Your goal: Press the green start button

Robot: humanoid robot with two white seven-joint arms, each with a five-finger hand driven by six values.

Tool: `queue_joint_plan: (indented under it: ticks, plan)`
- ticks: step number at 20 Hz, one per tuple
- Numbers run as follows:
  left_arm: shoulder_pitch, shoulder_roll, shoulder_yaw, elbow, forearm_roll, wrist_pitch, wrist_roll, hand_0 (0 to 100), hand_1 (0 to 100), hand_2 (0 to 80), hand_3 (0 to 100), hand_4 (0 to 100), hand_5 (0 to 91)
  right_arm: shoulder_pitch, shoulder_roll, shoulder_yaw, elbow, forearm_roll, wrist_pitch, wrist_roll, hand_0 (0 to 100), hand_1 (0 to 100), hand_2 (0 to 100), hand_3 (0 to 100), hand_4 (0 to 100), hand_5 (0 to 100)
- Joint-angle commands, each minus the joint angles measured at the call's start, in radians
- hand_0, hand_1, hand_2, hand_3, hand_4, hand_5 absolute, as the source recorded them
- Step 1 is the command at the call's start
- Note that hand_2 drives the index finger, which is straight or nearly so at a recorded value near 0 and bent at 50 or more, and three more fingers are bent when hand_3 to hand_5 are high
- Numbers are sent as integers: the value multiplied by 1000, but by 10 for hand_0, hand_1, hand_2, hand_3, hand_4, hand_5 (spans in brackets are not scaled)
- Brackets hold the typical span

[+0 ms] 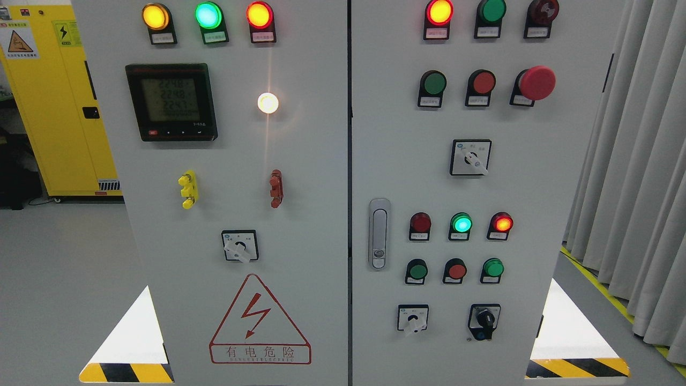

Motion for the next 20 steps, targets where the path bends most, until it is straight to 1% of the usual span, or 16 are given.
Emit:
queue_joint_plan:
  ticks: [1,2,3,5,7,8,9,11,14,15,17,18,19,20]
  plan:
    - [-11,-11,0,-28,0,0,0,120,556,0,0,0,0,-33,-1,-67,-499,65,-1,41,272,606,3,469,436,323]
    - [-11,-11,0,-28,0,0,0,120,556,0,0,0,0,-42,-1,-85,-516,65,-3,58,277,616,4,484,468,342]
    - [-11,-11,0,-28,0,0,0,120,556,0,0,0,0,-48,-1,-100,-533,65,-3,68,279,620,5,487,467,343]
    - [-11,-11,0,-28,0,0,0,120,556,0,0,0,0,-65,1,-113,-553,65,-4,70,291,639,13,533,502,360]
    - [-11,-12,0,-28,0,0,0,120,556,0,0,0,0,-87,5,-121,-559,65,-19,65,297,644,17,550,515,371]
    - [-11,-11,0,-28,0,0,0,120,556,0,0,0,0,-102,7,-122,-559,65,-33,65,299,647,20,587,547,410]
    - [-11,-11,0,-28,0,0,0,120,556,0,0,0,0,-119,8,-130,-559,65,-38,65,299,651,21,600,575,425]
    - [-11,-11,0,-28,0,0,0,120,556,0,0,0,0,-151,8,-133,-559,65,-39,65,299,655,23,642,603,466]
    - [-11,-11,0,-28,0,0,0,120,556,0,0,0,0,-191,8,-133,-557,65,-38,72,299,656,24,664,615,484]
    - [-11,-11,0,-28,0,0,0,120,556,0,0,0,0,-202,8,-131,-557,66,-38,79,298,658,24,716,653,536]
    - [-11,-11,0,-28,0,0,0,120,556,0,0,0,0,-217,8,-131,-551,69,-38,123,297,659,24,716,653,535]
    - [-11,-11,0,-28,0,0,0,120,556,0,0,0,0,-231,8,-130,-544,72,-38,137,297,659,24,716,653,535]
    - [-11,-11,0,-28,0,0,0,120,556,0,0,0,0,-248,10,-128,-527,74,-38,141,297,659,24,716,656,539]
    - [-11,-11,0,-28,0,0,0,120,556,0,0,0,0,-264,11,-128,-501,74,-38,141,297,661,24,726,689,566]
